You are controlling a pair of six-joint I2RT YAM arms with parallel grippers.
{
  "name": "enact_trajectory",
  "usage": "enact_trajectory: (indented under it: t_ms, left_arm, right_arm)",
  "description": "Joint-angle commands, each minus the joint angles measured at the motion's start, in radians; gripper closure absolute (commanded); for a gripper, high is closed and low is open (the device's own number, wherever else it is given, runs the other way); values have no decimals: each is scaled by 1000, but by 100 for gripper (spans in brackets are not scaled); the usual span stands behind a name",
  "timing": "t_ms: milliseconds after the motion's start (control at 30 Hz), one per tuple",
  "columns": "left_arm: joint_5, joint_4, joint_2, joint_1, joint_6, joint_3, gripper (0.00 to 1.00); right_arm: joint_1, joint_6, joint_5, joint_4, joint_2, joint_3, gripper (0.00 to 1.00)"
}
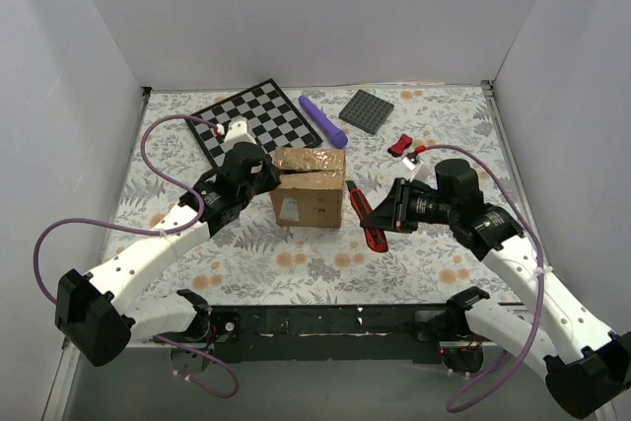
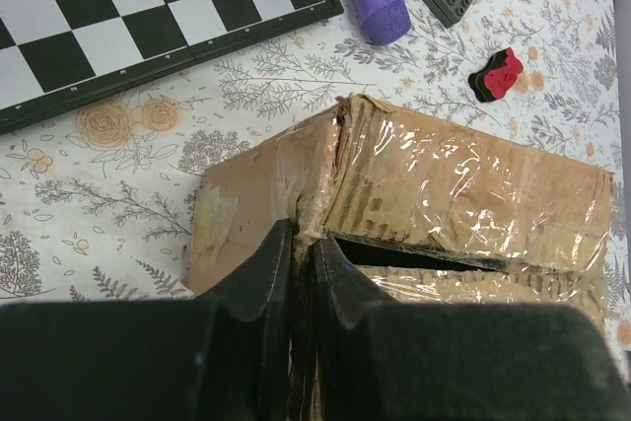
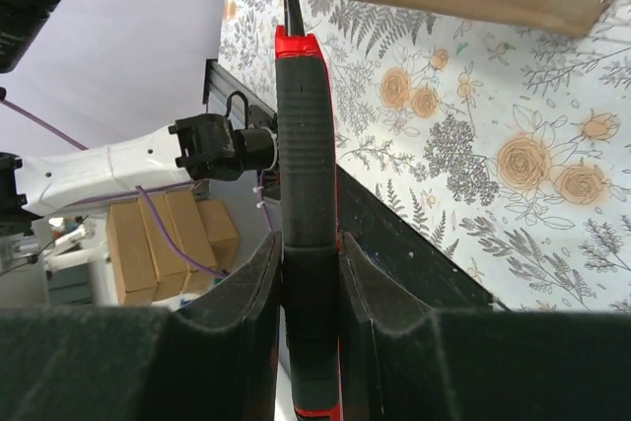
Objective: Unpack the express box
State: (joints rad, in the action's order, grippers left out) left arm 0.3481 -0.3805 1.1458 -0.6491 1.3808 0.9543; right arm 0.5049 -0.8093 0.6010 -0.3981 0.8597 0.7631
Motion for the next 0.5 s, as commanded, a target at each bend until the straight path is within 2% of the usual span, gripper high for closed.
enact_trajectory:
  t_ms: [0,67,100,133,167,200,267,300,400,467]
  left_arm:
    - [61,38,-37,5,-8,32,100]
    - [75,38,-34,5,-11,44,96]
    - [81,40,-34,5,-12,52,86]
    - [81,41,-32,5,-25,58,70]
    - [94,48,-34,5,-28,63,48]
    - [101,48,-35,5,-29,78,38]
    - [124,64,-44,5,-40,90,26]
    - [130,69,-50,5,-46,106,16]
    - [140,87,-78,5,-66,121,7]
    - [132,98,-109,5,-66,127,7]
  right_arm:
    - [4,87,-101,-90,-59,169,99]
    - [4,131,-226,-149,-65,212,99]
    - [4,148,-266,-159,-73,238,99]
    - [4,162,-350,-168,-76,248,99]
    - [4,191,-390,-176,-79,246,99]
    - [4,202,-424,-174,-77,237,99]
    - [3,231,-529,-162,-70,196,99]
    - [3,233,-558,-156,-58,176,99]
    - [1,243,-648,-81,-25,66,99]
    - [0,248,-699,-19,-7,-2,99]
